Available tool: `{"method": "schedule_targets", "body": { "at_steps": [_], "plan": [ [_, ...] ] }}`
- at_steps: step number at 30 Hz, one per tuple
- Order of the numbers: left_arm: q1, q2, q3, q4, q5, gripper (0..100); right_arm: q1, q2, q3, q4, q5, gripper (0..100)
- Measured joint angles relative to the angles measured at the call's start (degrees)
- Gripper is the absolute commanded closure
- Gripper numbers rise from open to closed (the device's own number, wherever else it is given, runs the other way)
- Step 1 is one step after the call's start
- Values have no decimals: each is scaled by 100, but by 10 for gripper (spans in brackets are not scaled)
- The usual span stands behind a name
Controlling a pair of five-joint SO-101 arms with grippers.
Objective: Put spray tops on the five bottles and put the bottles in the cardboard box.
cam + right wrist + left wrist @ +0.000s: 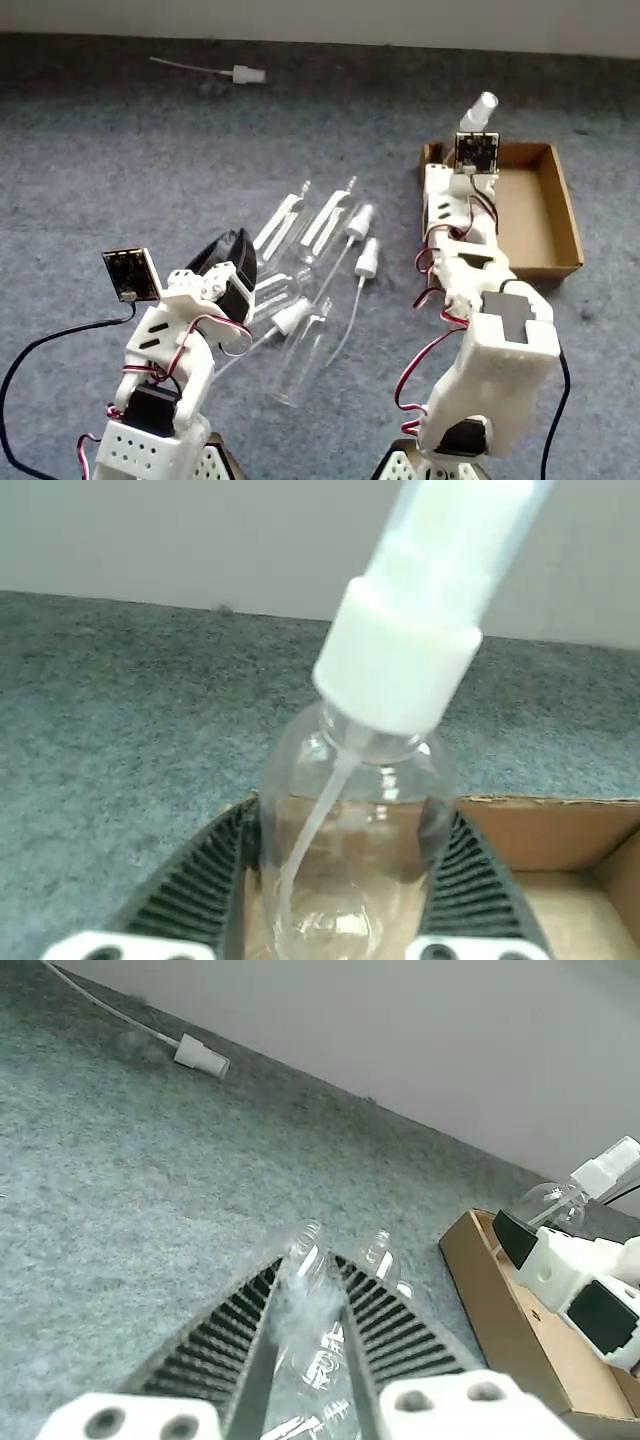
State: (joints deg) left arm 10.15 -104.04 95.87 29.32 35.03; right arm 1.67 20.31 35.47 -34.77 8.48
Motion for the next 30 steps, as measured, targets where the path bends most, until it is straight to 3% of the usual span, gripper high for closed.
{"method": "schedule_targets", "body": {
  "at_steps": [4, 9, 26, 30],
  "plan": [
    [0, 0, 0, 0, 0, 969, -9, 141, -9, -44, 9, 881],
    [0, 0, 0, 0, 0, 969, -9, 273, -79, -97, 9, 803],
    [0, 0, 0, 0, 0, 969, -44, 193, 62, -123, 0, 797],
    [0, 0, 0, 0, 0, 969, -44, 79, 167, -97, 0, 726]
  ]
}}
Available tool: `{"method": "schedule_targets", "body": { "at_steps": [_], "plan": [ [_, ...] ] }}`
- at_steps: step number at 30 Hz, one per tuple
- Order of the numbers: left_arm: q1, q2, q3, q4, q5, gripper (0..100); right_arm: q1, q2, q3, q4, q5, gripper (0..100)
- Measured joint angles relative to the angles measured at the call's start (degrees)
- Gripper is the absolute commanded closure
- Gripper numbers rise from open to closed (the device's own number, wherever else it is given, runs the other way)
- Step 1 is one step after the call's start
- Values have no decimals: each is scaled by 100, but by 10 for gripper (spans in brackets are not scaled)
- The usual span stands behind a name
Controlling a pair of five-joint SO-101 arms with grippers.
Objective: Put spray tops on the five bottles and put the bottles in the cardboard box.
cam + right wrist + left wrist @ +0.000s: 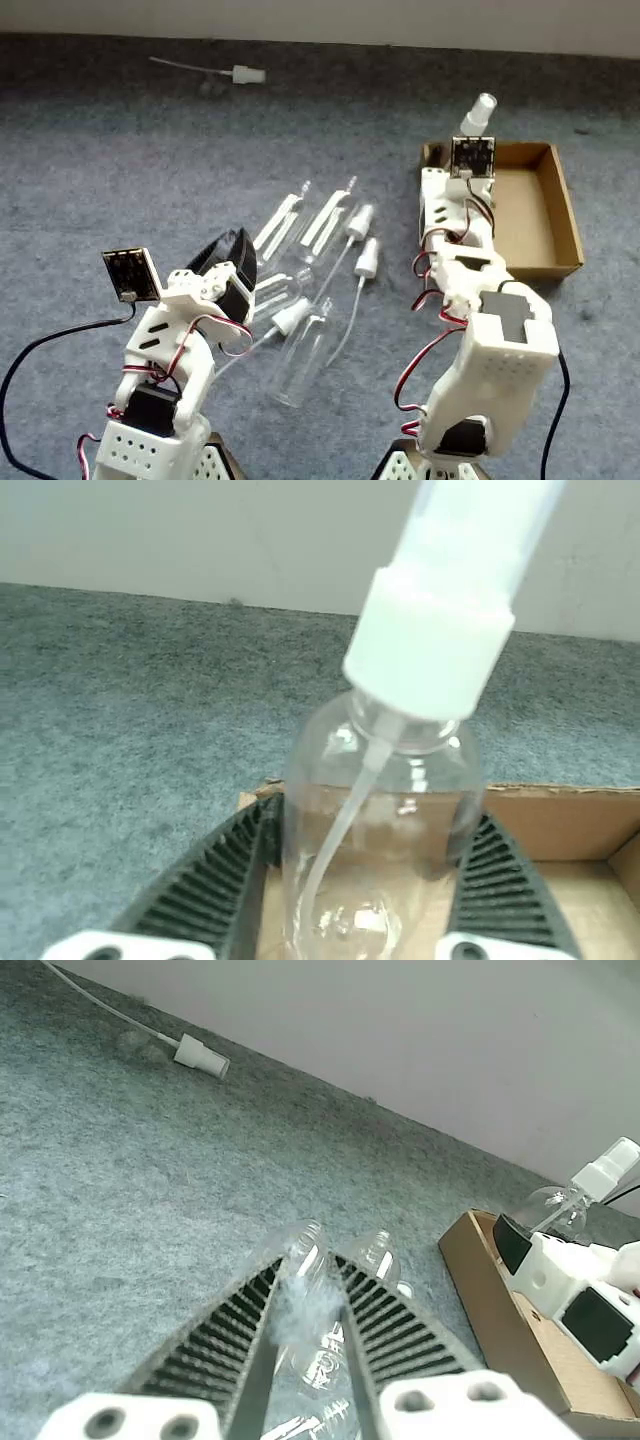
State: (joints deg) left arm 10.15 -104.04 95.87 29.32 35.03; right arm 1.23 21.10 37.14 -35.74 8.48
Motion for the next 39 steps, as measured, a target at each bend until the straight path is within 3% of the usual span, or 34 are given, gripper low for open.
{"method": "schedule_targets", "body": {
  "at_steps": [19, 24, 29, 35, 39],
  "plan": [
    [0, 0, 0, 0, 0, 969, 35, -105, 44, 475, 0, 699],
    [0, 0, 0, 0, 0, 969, 44, -484, 53, 607, 0, 646],
    [0, 0, 0, 0, 0, 969, 44, -941, 53, 1477, 0, 645],
    [0, 0, 0, 0, 0, 969, 44, -1530, 53, 1793, 0, 645],
    [0, 0, 0, 0, 0, 969, 44, -2233, 53, 2699, -26, 645]
  ]
}}
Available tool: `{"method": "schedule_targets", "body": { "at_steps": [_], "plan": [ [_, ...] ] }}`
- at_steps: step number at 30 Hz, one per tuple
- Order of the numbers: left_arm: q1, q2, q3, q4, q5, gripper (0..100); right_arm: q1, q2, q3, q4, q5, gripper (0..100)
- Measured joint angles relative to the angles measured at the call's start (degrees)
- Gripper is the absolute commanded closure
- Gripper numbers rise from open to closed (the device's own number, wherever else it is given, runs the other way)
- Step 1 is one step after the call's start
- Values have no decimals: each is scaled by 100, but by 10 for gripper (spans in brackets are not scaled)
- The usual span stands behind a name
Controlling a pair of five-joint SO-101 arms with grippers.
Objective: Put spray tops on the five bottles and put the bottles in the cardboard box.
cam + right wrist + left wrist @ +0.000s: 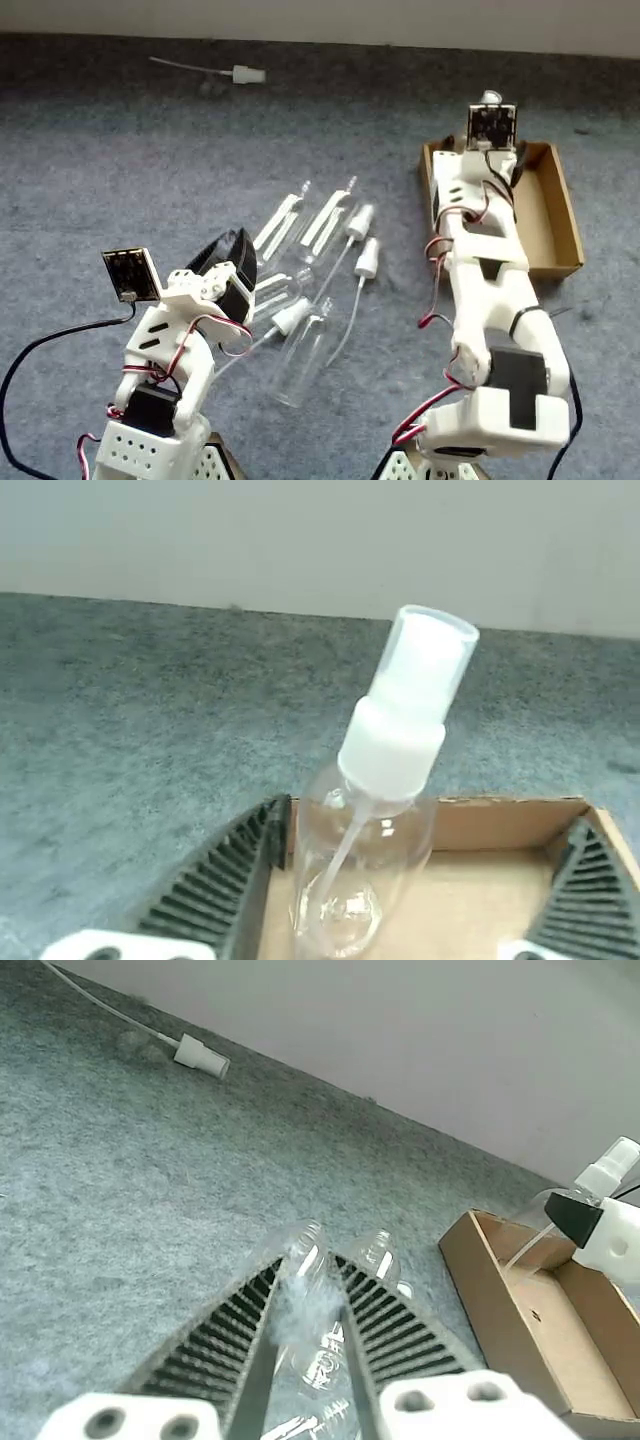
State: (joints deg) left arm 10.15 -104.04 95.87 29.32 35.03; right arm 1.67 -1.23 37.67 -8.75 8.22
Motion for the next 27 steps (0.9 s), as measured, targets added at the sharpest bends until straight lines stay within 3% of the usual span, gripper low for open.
{"method": "schedule_targets", "body": {
  "at_steps": [10, 15, 17, 22, 27],
  "plan": [
    [0, 0, 0, 0, 0, 969, 0, -2312, 0, 2409, -396, 659],
    [-97, 0, 0, 0, -70, 969, -53, -3323, 0, 3560, -422, 820],
    [-264, 0, 0, 0, -466, 969, -193, -3666, 0, 3824, -422, 873],
    [-563, 0, 0, 0, -1776, 969, -615, -4308, 0, 4352, -422, 881],
    [-536, 0, 0, 246, -2048, 970, -1222, -4466, 0, 5873, -422, 886]
  ]
}}
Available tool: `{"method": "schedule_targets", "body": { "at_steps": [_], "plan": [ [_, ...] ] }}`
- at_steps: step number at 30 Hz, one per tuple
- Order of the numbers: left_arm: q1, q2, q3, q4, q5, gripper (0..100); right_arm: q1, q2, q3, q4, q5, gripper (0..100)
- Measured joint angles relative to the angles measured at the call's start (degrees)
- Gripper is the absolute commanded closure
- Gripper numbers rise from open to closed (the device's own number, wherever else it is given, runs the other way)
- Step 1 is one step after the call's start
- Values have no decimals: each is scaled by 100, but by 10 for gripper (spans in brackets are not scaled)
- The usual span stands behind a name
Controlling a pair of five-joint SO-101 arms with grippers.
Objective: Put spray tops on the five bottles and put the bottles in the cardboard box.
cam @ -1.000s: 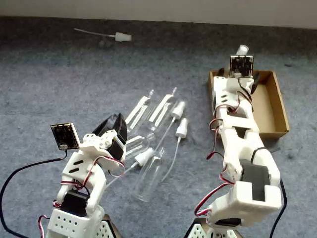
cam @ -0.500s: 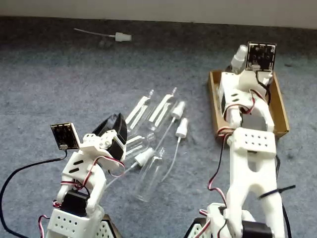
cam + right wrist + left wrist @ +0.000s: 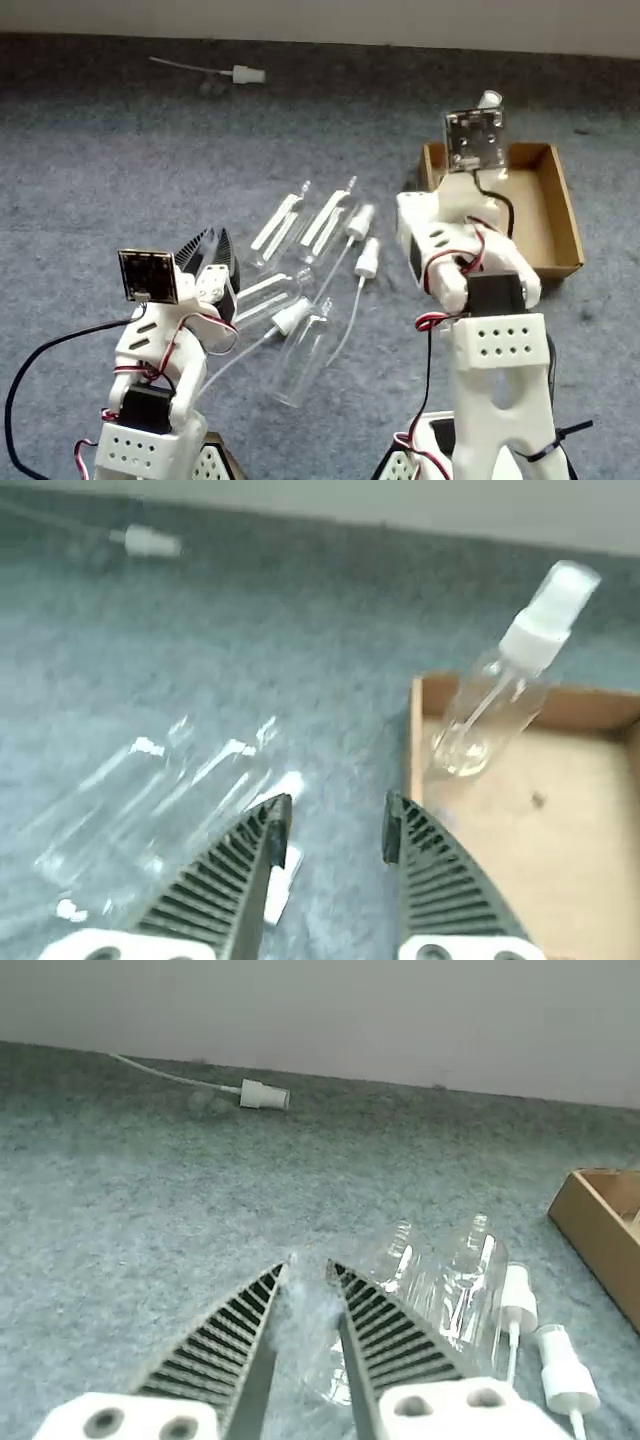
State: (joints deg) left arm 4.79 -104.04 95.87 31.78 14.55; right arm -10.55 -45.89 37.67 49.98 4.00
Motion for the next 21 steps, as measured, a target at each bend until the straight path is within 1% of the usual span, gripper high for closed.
{"method": "schedule_targets", "body": {
  "at_steps": [4, 5, 8, 12, 16, 18, 21],
  "plan": [
    [-70, 0, -44, 396, -26, 998, -422, -9, -18, 809, 0, 886],
    [-44, 0, -53, 536, -26, 993, -466, 0, -97, 949, -44, 886],
    [-53, 0, -79, 870, -26, 994, -492, 193, -554, 1380, -492, 886],
    [-44, 0, -105, 914, -35, 994, -536, 993, -1389, 2127, -826, 882],
    [-141, 0, -105, 914, -62, 994, -774, 2101, -2321, 3015, -1108, 881],
    [-316, 0, -105, 914, -62, 994, -914, 2681, -2796, 3525, -1222, 853],
    [-571, 0, -105, 914, -62, 994, -1134, 3385, -3429, 4176, -1292, 761]
  ]
}}
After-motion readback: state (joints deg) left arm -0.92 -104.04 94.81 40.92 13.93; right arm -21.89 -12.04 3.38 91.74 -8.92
